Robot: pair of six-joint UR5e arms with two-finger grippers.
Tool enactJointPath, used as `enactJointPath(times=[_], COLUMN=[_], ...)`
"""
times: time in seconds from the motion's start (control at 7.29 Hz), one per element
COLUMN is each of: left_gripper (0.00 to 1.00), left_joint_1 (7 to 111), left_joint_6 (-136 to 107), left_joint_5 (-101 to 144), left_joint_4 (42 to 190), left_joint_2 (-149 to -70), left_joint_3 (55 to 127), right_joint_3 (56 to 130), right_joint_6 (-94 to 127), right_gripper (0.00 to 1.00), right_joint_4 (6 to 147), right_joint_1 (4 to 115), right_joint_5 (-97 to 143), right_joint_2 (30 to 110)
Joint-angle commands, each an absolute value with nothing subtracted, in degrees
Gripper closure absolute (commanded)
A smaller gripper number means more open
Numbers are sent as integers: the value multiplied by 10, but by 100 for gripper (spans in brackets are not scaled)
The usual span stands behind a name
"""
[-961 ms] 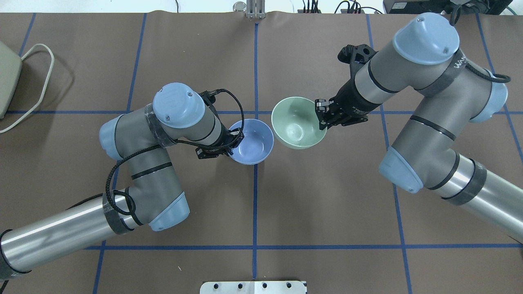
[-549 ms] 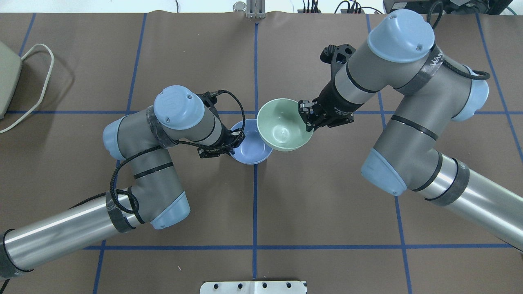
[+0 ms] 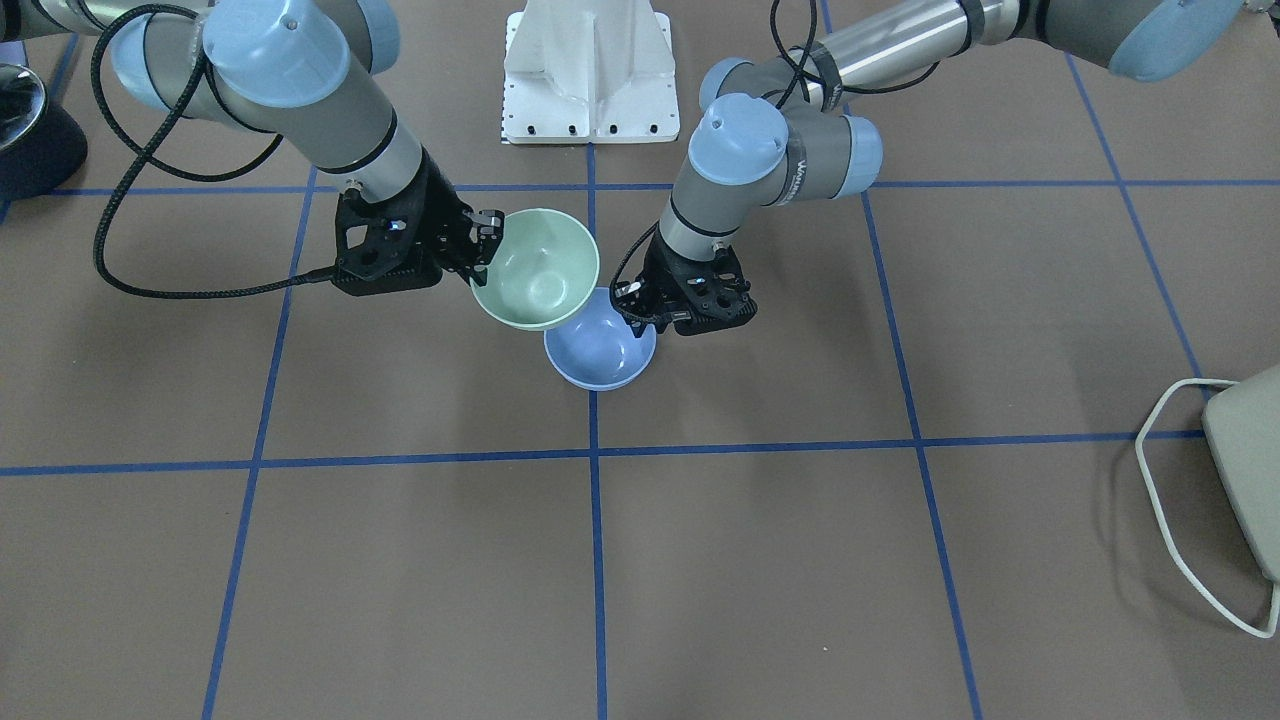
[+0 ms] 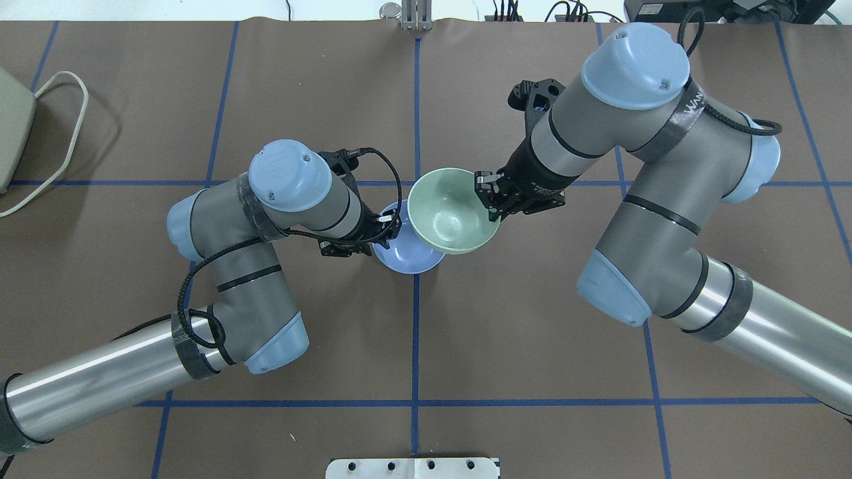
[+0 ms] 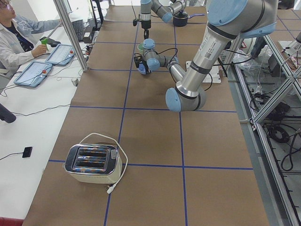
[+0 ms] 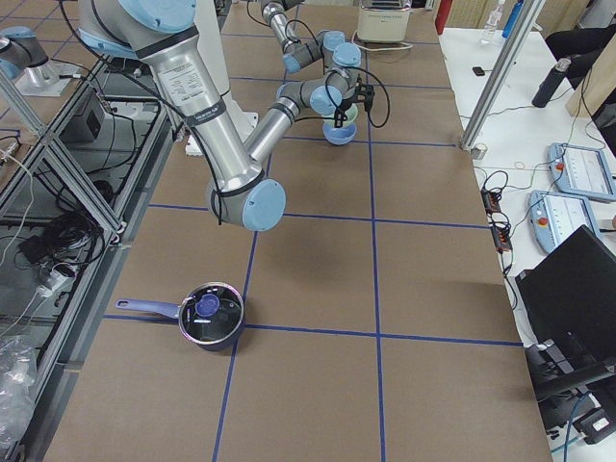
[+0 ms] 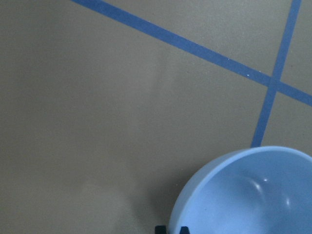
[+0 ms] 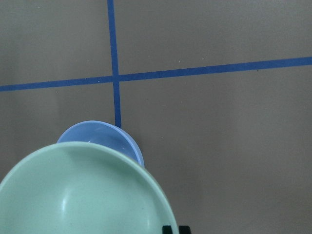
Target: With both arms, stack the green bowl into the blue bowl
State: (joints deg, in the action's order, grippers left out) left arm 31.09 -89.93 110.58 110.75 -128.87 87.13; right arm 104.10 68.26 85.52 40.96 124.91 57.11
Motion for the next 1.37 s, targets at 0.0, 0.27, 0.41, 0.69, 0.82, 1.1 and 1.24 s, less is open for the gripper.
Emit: enactJointPath(times=[0.0, 0.27, 0.41, 0.69, 0.82, 1.1, 1.24], left_gripper=[30, 29, 29, 29, 29, 29, 29], left_joint_1=[323, 364, 382, 397, 403, 423, 424], left_joint_6=[-874, -842, -832, -806, -806, -802, -798], left_joint_5=[1112, 1170, 1197, 1201, 1212, 1234, 1236], left_joint_4=[1105, 1101, 1101, 1101, 1100, 1100, 1100], left_joint_2=[-1286, -1269, -1260, -1241, -1235, -1212, -1212], left_joint_3=[887, 907, 911, 924, 931, 948, 949], right_joint_3=[1037, 1028, 1020, 1011, 982, 949, 942], right_joint_6=[676, 674, 675, 673, 674, 673, 667], right_gripper=[86, 86, 86, 86, 86, 86, 86], right_joint_4=[855, 853, 853, 851, 851, 849, 849], right_joint_1=[408, 398, 396, 389, 379, 364, 358], right_joint_5=[1248, 1228, 1225, 1206, 1194, 1174, 1170], right_joint_2=[570, 566, 557, 548, 520, 494, 495])
